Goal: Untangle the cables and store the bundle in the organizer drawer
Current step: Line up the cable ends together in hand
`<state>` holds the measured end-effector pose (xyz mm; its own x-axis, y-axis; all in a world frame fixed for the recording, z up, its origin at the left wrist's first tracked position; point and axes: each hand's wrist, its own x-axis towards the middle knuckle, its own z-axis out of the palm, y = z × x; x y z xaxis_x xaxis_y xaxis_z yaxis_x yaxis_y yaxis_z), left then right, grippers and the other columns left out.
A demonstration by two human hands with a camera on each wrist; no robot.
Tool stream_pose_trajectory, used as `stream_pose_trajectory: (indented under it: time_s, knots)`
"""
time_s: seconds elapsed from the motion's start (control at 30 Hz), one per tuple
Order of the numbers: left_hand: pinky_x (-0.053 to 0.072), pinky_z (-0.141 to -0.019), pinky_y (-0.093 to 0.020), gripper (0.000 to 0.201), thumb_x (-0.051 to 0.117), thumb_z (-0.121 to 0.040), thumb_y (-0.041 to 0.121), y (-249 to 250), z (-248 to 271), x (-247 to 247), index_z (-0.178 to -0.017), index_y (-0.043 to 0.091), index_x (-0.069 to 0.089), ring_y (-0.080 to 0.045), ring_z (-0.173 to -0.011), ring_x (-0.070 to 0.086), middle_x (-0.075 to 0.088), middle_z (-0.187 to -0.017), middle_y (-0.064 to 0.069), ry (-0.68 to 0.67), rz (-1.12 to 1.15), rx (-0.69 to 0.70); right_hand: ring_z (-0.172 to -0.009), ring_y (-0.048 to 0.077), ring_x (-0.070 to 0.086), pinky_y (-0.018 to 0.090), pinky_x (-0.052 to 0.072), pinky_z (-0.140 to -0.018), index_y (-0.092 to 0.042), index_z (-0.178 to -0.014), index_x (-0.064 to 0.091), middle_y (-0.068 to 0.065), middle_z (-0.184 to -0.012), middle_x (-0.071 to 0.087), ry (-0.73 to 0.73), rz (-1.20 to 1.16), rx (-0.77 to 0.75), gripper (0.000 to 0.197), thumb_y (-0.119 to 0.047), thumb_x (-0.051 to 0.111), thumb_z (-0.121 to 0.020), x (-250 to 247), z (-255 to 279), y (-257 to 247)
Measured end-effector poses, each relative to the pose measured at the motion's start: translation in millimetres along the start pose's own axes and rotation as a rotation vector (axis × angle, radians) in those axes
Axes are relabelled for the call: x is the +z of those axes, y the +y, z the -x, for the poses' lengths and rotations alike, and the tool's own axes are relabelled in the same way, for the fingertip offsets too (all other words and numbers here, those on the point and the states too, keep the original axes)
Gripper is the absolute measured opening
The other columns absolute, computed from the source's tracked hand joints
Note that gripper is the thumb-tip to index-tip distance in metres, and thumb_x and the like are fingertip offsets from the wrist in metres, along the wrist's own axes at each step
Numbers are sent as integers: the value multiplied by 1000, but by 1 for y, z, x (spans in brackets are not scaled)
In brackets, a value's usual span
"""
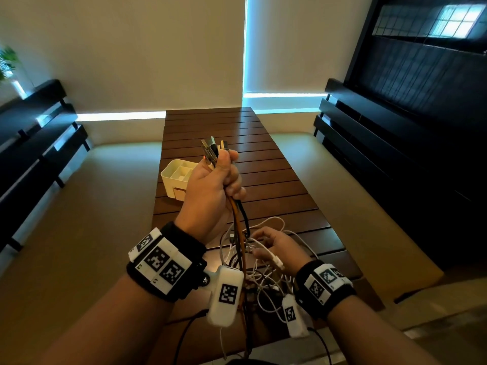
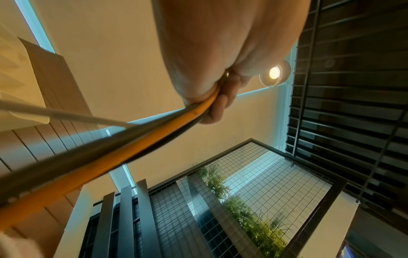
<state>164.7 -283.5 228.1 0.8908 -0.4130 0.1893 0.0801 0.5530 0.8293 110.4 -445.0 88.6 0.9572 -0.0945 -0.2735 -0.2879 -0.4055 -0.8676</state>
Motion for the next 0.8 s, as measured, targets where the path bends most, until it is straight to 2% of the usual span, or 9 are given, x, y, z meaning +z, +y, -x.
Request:
stream_pose_trajectory:
  time_s: [0.07,0.17,0.23,0.33,0.4,0.5,0.6,0.7,0.8]
  knots:
    - [33,-48,-20,26,37,-106,28,5,-2,1,-102,9,53,-7,-49,29,32,-61,4,4,22,11,-75,13,64,29,56,-70,-29,-123,60,8,-98,70,21,120,46,36,-13,67,-91,0,-2,10]
    - [32,-48,-21,26,36,-107,27,10,-4,1,-102,9,53,-7,-49,29,33,-61,4,1,16,33,-76,12,64,27,55,-67,-31,-122,59,7,-100,68,29,84,92,35,-14,66,-92,-1,-5,14]
    - [32,-48,-21,26,36,-107,27,10,-5,0,-101,9,53,-7,-50,29,32,-61,4,9,6,35,-83,9,64,22,53,-66,-30,-122,57,4,-108,64,20,74,66,34,-18,67,-91,-1,-5,7]
    - [33,-49,-21,26,36,-107,27,6,-5,-2,-101,9,53,-7,-50,29,32,-61,4,18,-8,24,-103,7,58,21,52,-78,-27,-123,57,-3,-119,54,63,65,-16,37,-18,67,-90,-5,-5,-11]
    - [32,-48,-21,26,36,-107,27,4,-5,-2,-102,8,52,-7,-49,29,32,-60,5,23,-24,18,-106,7,57,18,50,-80,-28,-119,58,-5,-120,55,137,4,-109,32,-13,65,-91,-9,-3,-25]
    - [34,-49,-21,25,37,-106,27,0,-5,-4,-103,8,52,-8,-50,32,33,-61,4,25,-59,13,-110,13,61,23,52,-87,-28,-113,63,-5,-115,64,208,-187,-301,25,-14,63,-93,-16,4,-54]
    - [36,-51,-23,26,37,-105,29,-2,-6,-6,-104,7,51,-8,-50,35,35,-61,3,19,-59,2,-105,18,66,29,54,-89,-19,-110,66,4,-109,71,142,-380,-466,19,-18,65,-91,-20,12,-84]
    - [39,-53,-25,30,37,-104,32,-3,-8,-8,-105,7,53,-10,-52,40,38,-63,1,6,-72,5,-102,26,68,38,57,-91,-11,-112,65,12,-107,71,75,-356,-522,25,-21,65,-89,-19,14,-95]
    - [43,-54,-27,35,38,-102,38,-4,-7,-10,-105,8,55,-13,-53,47,44,-64,-1,-6,-73,-1,-92,22,69,41,58,-88,-16,-111,63,9,-99,70,10,-367,-518,18,-15,64,-93,-19,13,-95]
